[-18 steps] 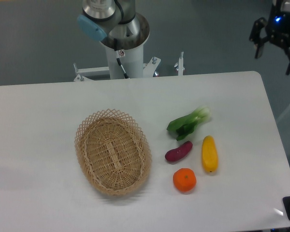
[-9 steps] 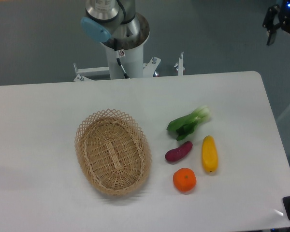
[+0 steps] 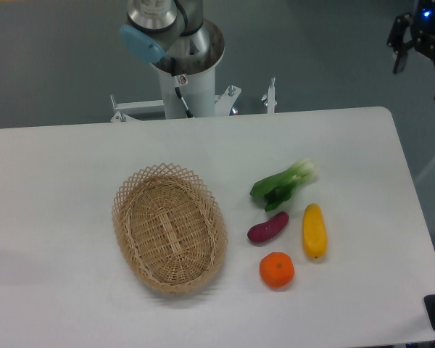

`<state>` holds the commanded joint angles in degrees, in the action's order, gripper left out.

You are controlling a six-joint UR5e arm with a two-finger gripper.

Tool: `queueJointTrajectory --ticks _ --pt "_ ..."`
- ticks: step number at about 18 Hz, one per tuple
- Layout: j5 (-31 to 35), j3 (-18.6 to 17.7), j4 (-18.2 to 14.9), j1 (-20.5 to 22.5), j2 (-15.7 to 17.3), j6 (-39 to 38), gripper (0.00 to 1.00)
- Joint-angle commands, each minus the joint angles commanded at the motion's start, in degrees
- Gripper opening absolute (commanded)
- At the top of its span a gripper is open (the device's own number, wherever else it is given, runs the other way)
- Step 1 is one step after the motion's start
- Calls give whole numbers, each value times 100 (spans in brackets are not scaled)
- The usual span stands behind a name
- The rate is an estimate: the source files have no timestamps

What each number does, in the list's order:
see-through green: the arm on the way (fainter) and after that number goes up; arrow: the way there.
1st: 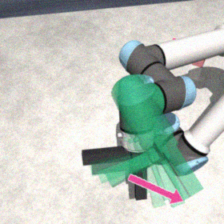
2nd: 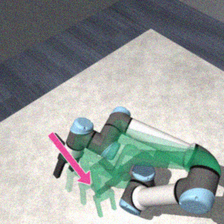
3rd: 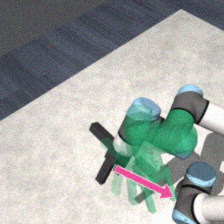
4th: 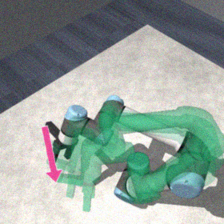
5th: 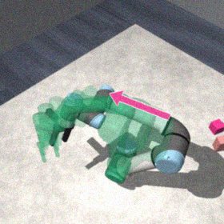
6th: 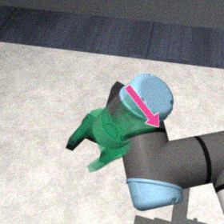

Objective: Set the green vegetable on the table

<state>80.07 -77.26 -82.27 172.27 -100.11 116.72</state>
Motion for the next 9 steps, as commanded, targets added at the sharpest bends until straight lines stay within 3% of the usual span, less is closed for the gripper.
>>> queueJointTrajectory --ticks 9 --pt "-9 -9 9 -88 -9 -114 100"
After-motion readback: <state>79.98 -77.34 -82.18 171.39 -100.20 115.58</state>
